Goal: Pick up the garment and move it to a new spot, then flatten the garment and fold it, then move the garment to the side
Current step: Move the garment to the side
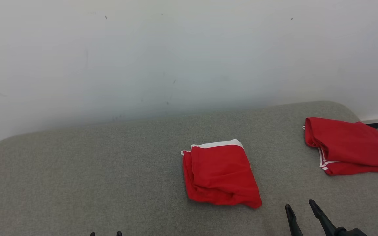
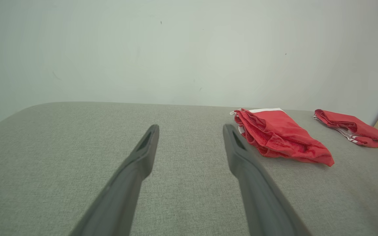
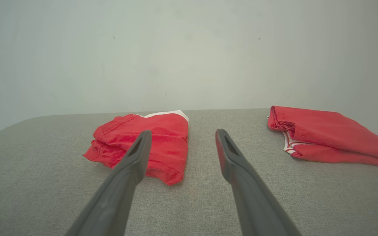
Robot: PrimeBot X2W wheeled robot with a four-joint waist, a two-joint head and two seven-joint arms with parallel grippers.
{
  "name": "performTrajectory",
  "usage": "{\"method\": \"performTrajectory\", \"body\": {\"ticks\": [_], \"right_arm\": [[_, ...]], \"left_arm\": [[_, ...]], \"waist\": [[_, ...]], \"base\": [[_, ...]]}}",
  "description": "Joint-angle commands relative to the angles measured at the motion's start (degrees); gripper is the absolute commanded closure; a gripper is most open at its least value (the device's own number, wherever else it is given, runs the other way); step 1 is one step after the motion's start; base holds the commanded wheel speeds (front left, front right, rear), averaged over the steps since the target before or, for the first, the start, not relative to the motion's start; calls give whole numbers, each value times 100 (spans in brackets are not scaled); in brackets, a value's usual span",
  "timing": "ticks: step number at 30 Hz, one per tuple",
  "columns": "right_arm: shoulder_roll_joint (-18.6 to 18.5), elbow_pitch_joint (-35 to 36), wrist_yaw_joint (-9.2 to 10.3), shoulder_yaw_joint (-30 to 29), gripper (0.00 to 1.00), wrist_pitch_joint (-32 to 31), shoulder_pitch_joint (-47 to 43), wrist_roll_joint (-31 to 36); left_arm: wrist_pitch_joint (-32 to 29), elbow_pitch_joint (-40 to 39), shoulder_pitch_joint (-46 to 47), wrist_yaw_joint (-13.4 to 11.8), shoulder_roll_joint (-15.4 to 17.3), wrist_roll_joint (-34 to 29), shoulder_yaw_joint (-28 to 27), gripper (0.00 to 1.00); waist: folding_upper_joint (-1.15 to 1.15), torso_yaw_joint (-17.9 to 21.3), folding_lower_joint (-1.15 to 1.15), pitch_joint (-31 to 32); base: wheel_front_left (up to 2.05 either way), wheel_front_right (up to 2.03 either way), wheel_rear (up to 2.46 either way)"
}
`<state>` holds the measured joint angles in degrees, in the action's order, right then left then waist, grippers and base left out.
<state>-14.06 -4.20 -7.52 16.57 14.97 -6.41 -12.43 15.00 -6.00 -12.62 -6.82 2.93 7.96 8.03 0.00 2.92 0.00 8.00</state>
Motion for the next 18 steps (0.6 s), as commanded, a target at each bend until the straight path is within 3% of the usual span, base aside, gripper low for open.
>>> {"method": "performTrajectory", "body": {"ticks": [1,18], "right_arm": [[-35,-8,7,18,0,19,15,-15],[22,-67,7,97,0,19,113,-68]], "left_arm": [[16,16,-10,-4,-1,-18,-2,0],[16,44,65,31,-2,-69,65,0]], "waist": [[0,-8,0,-5],[0,-95,0,-58]], "base": [[0,0,0],[0,0,0]]}}
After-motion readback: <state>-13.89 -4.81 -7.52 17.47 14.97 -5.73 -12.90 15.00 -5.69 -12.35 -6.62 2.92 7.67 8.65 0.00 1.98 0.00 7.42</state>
